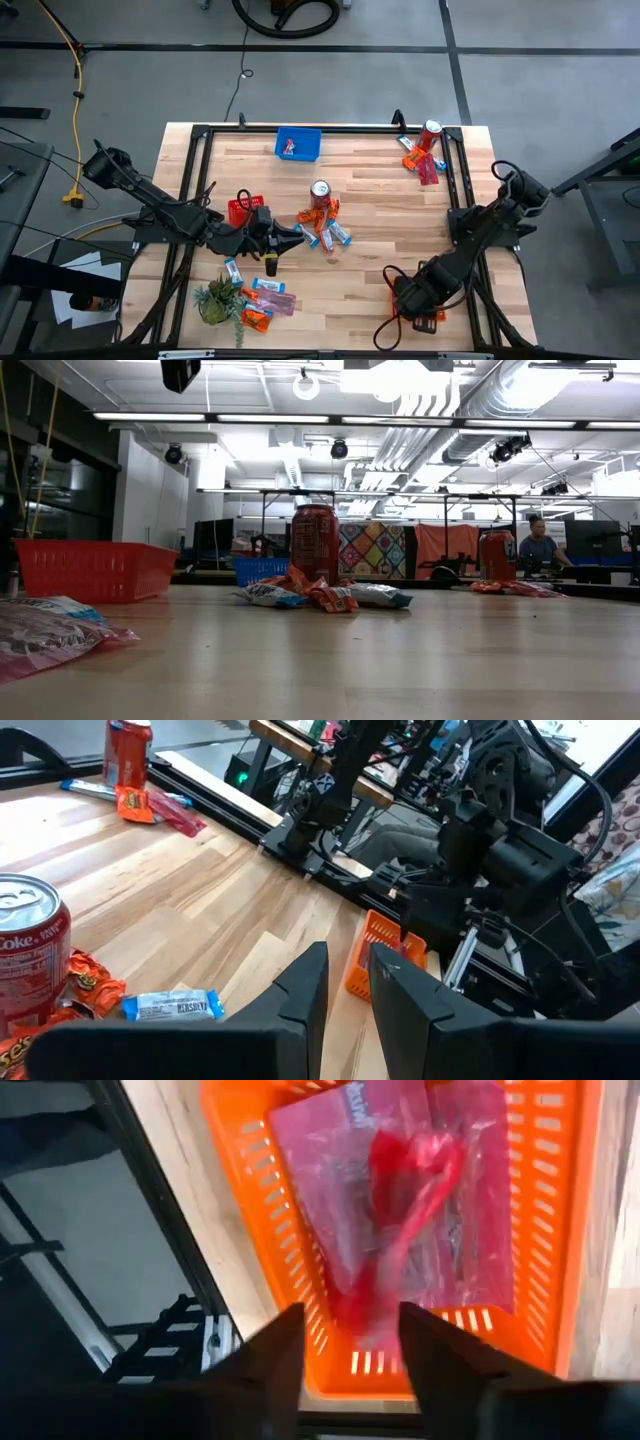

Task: Sort candy
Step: Put the red candy into the orange bin

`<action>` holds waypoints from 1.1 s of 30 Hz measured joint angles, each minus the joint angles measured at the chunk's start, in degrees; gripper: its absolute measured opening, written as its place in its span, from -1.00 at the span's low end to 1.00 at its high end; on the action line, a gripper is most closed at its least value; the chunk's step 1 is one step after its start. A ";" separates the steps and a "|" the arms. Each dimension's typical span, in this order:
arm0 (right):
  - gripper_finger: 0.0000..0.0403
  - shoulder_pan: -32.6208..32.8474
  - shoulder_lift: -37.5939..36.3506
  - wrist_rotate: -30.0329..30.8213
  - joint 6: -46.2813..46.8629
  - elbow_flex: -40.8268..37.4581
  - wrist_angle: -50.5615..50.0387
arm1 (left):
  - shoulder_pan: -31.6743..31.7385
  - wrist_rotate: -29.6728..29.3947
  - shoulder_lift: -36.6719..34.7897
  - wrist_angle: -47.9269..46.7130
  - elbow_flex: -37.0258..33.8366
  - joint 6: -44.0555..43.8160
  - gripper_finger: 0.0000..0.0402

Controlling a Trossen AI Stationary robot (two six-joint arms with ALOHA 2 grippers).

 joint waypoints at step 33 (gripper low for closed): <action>0.40 -36.94 -12.79 40.52 18.12 10.15 -17.50 | 0.15 -0.49 -21.12 -4.87 0.07 16.44 -0.69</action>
